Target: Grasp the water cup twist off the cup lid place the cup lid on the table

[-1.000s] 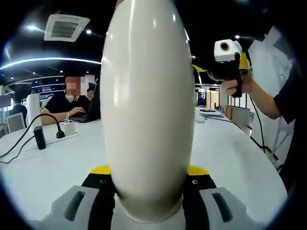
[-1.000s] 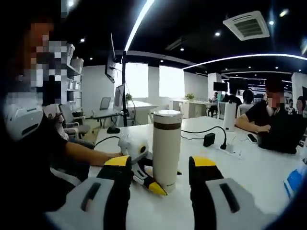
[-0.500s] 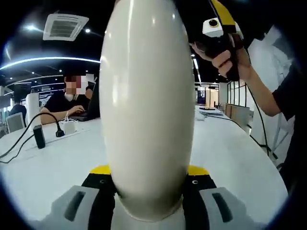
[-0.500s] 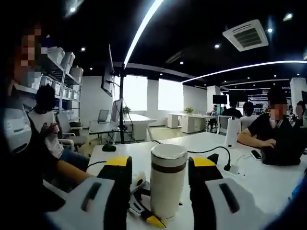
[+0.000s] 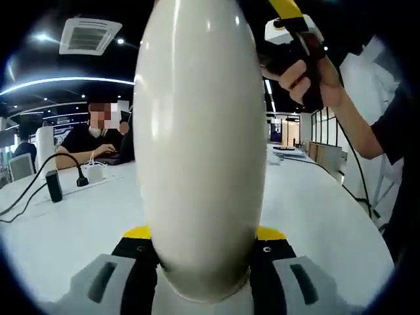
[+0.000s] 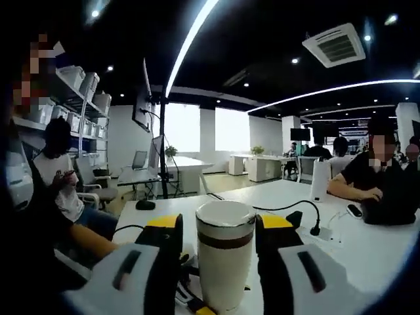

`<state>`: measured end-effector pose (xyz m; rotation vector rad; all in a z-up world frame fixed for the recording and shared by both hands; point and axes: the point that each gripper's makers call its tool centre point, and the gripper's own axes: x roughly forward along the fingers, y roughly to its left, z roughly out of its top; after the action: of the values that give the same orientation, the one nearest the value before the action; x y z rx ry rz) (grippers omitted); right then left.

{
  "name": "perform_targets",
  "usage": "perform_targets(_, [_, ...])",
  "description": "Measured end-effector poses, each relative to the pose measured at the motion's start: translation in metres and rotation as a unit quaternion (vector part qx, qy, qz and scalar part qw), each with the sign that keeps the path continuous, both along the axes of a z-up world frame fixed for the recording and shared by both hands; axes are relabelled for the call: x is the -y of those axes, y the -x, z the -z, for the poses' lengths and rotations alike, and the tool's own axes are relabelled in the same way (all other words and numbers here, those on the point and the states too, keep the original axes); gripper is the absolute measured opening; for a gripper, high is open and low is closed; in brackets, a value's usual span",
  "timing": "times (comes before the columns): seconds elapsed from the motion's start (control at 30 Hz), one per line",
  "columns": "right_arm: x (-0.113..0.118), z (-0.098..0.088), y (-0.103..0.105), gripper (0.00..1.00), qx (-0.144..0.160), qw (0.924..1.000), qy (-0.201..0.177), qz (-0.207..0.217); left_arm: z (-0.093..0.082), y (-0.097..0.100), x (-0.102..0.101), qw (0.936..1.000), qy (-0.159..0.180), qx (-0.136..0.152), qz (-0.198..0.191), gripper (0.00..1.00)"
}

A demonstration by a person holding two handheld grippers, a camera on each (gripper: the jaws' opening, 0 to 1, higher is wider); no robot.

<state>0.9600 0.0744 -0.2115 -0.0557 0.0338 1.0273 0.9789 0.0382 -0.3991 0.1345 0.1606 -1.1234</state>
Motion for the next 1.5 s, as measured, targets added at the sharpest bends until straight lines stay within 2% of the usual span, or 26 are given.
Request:
perform_targets(0.17, [-0.001,0.006,-0.005,0.47,-0.006,1.0,0.002,-0.003,0.001,-0.001,0.0,1.0,-0.002,0.002,0.001,0.56])
perform_targets(0.47, [-0.01,0.004,-0.011,0.47,0.001,1.0,-0.001,-0.009,0.001,-0.003,0.0,1.0,-0.001,-0.003,0.0,0.55])
perform_targets(0.9, [-0.01,0.005,-0.015,0.44,-0.001,0.9997,-0.013,-0.02,0.001,-0.005,-0.001,0.9999,-0.002,-0.011,-0.003,0.55])
perform_targets(1.5, [-0.009,0.004,-0.012,0.43,0.012,0.9949,-0.027,-0.097,0.002,-0.006,-0.001,0.9998,0.0,-0.019,-0.005,0.55])
